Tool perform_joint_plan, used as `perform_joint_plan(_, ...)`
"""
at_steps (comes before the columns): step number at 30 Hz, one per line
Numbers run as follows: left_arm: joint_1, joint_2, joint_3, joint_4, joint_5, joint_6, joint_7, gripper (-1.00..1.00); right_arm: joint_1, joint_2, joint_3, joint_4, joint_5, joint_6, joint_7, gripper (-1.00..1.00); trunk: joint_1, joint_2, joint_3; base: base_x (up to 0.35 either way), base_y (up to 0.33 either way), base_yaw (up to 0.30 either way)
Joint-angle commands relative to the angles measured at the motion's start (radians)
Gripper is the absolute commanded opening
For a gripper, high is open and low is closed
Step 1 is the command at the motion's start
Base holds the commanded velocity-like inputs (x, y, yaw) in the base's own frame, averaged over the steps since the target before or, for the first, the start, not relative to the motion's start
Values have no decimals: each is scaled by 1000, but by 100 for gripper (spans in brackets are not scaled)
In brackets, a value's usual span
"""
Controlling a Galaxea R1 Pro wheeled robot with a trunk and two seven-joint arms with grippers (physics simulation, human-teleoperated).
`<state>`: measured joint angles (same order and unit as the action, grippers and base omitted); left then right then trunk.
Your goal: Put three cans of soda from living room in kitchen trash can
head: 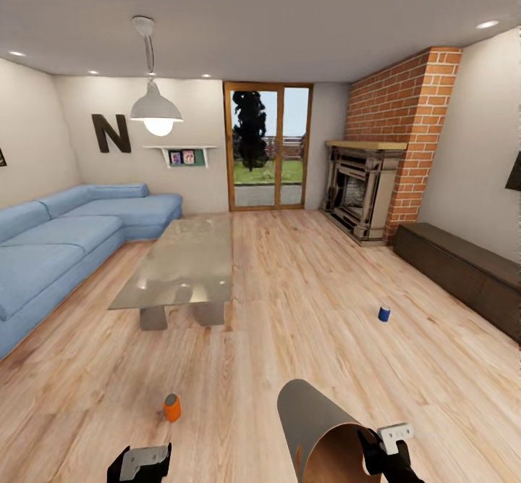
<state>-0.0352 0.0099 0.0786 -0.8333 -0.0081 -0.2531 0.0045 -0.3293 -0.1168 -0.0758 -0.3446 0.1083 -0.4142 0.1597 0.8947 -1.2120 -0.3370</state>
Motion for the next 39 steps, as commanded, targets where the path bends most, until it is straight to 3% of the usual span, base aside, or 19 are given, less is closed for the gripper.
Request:
perform_joint_plan(1,0,0,0,1,0,0,0,100,-1,0,-4,-2,-3,0,5,-100,0,0,1,193,293,-182)
perform_joint_plan(15,1,2,0,-8,3,0,-3,100,-1,-15,-20,-4,-10,0,-11,-100,0,0,19,198,290,-186)
perform_joint_plan(23,1,2,0,-12,3,4,-6,100,-1,-9,-15,-3,-7,0,-11,-100,0,0,25,205,285,-131)
perform_joint_plan(32,-10,4,0,-16,3,86,-8,100,-1,-4,-11,-4,-6,0,-11,-100,0,0,26,235,260,-15)
perform_joint_plan(39,-57,6,0,-10,2,255,-10,100,-1,-3,-10,-4,-6,0,-11,-100,0,0,26,255,240,-1)
